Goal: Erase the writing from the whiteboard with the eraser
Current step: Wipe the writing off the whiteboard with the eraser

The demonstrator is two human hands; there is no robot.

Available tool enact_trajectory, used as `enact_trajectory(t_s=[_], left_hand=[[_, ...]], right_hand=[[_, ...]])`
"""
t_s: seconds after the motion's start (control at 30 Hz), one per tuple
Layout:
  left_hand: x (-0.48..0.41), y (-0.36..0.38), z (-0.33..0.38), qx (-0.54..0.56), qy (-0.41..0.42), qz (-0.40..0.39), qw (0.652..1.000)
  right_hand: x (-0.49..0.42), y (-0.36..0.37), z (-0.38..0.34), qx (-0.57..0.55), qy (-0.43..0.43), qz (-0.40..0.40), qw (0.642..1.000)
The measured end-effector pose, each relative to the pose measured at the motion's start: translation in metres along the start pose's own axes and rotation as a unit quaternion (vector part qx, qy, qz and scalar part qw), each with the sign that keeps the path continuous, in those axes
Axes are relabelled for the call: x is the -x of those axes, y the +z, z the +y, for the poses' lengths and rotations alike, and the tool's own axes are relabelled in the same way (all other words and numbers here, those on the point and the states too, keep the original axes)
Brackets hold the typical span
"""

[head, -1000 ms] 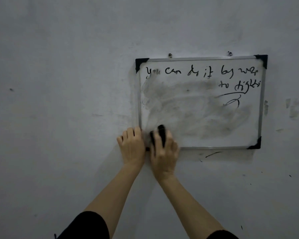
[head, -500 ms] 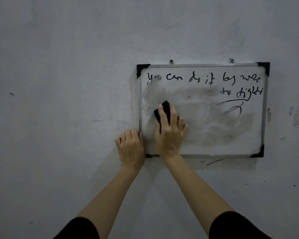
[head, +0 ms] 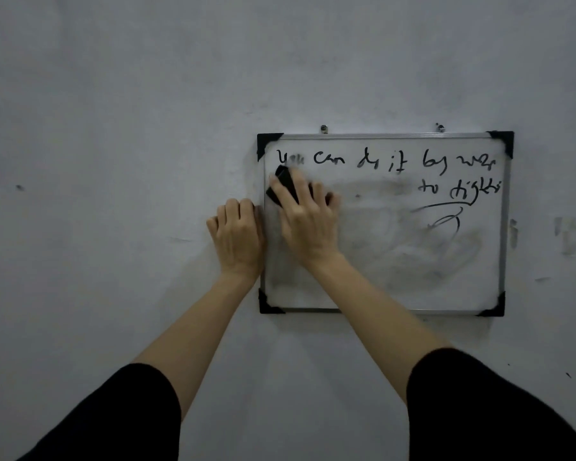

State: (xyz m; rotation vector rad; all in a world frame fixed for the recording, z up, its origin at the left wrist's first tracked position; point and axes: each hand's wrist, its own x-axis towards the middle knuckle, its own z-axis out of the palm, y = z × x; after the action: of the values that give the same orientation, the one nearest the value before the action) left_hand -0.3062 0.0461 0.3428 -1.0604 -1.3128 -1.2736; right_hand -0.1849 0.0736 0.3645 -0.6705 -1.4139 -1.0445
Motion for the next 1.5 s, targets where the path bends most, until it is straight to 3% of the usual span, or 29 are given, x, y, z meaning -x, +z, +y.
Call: enact_trajectory(t_s=[0.27,0.47,0.63,0.83,1.0,1.2,1.37,1.5], left_hand=[[-0.049,0.005,0.017,-0.011,0.001,0.012,1.000],[-0.070,0.012,0.012,-0.021,0.057,0.004,0.998],[-0.072,0.010,0.011,0.010,0.071,-0.004,0.997],[-0.073,0.007,0.002,0.040,0.102,-0.017,0.994],[-0.073,0.008,-0.002,0.032,0.134,-0.012,0.990],[-0.073,0.010,-0.004,0.029,0.125,-0.022,0.991],[-0.073,0.006,-0.007,0.058,0.130,-0.036,0.989],[-0.073,0.005,-0.011,0.061,0.142,-0.046,0.987]], right_hand=[[-0.041,0.006,-0.004,-0.014,0.132,0.014,0.991],[-0.040,-0.006,0.068,-0.009,0.302,0.079,0.950],[-0.047,-0.006,0.050,-0.002,0.379,0.089,0.921],[-0.048,0.008,-0.018,-0.055,0.231,0.032,0.971],[-0.046,0.006,0.002,-0.029,0.106,0.019,0.994],[-0.032,-0.005,0.043,-0.023,0.236,0.052,0.970],[-0.043,0.000,0.016,-0.031,0.380,0.096,0.919],[-0.042,0.013,-0.027,-0.046,0.276,0.059,0.958]])
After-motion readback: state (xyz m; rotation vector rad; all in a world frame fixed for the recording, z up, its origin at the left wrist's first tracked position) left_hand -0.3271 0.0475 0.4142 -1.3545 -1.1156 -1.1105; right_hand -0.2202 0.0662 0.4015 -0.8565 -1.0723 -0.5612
